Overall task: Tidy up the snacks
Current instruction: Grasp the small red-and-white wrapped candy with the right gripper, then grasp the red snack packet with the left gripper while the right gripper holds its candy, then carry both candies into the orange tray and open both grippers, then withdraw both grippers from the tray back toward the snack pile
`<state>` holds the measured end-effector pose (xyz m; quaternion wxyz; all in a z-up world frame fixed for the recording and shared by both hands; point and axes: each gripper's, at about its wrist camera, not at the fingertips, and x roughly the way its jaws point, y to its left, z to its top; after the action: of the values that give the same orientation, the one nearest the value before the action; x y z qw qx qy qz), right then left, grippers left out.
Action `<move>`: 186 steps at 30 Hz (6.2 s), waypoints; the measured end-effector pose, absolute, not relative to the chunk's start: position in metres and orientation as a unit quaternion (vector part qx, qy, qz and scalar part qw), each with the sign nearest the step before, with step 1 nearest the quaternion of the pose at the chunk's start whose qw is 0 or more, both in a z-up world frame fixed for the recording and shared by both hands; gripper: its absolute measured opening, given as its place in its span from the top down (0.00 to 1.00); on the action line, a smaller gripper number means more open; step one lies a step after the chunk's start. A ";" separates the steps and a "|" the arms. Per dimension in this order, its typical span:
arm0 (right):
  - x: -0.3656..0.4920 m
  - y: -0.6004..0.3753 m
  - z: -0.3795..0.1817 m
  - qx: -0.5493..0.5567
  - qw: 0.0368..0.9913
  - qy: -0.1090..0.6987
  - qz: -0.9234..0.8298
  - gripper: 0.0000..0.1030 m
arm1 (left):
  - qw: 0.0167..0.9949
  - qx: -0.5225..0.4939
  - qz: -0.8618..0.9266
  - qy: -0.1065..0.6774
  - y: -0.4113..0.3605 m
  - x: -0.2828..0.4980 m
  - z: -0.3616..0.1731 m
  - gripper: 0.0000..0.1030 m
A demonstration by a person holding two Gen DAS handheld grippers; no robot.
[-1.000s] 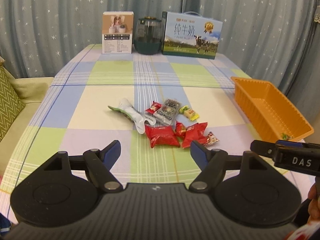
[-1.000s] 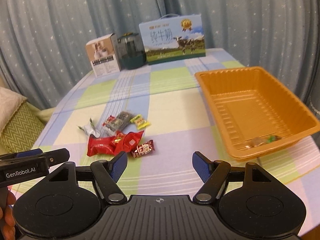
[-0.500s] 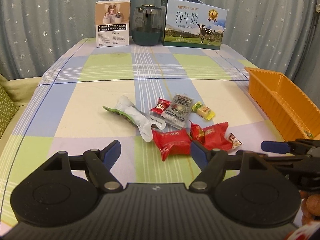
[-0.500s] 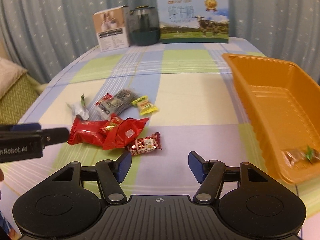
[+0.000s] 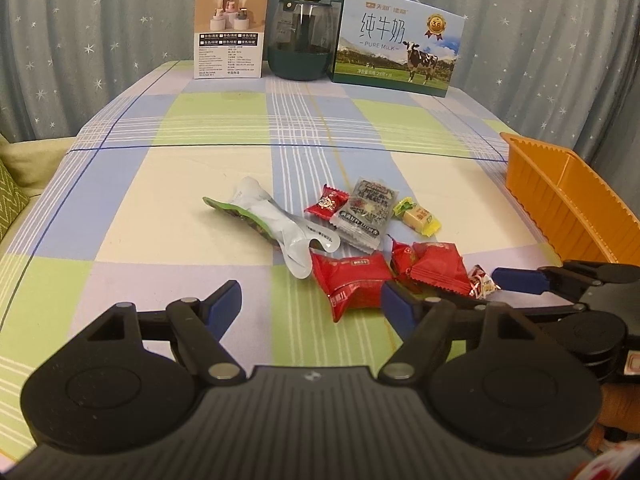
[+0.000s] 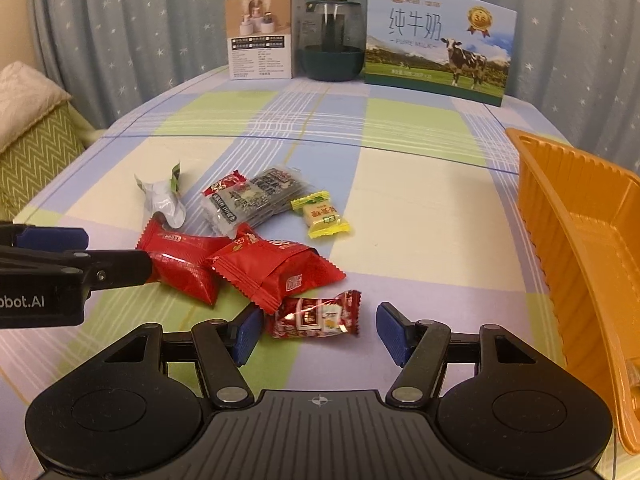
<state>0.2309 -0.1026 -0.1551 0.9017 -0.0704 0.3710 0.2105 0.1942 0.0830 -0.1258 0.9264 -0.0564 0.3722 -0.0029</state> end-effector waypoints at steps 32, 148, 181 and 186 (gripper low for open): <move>0.222 -0.134 -0.142 -0.026 0.916 0.369 0.158 0.68 | 0.933 0.010 -0.013 0.359 0.039 0.219 -0.143 0.61; 0.242 -0.376 -0.057 0.074 0.938 0.338 0.008 0.68 | 0.909 0.041 -0.218 0.354 -0.194 0.279 -0.075 0.59; 0.213 -0.364 -0.025 0.106 0.944 0.311 0.024 0.25 | 0.934 0.017 -0.144 0.326 -0.110 0.217 -0.042 0.30; 0.182 -0.350 -0.008 0.104 0.945 0.309 0.028 0.25 | 0.938 0.009 -0.128 0.323 -0.091 0.188 -0.031 0.27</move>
<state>0.1821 -0.3501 -0.0075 0.9451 0.1038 0.3085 0.0280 0.1879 -0.0915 -0.0310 0.9378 0.0094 0.3225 -0.1284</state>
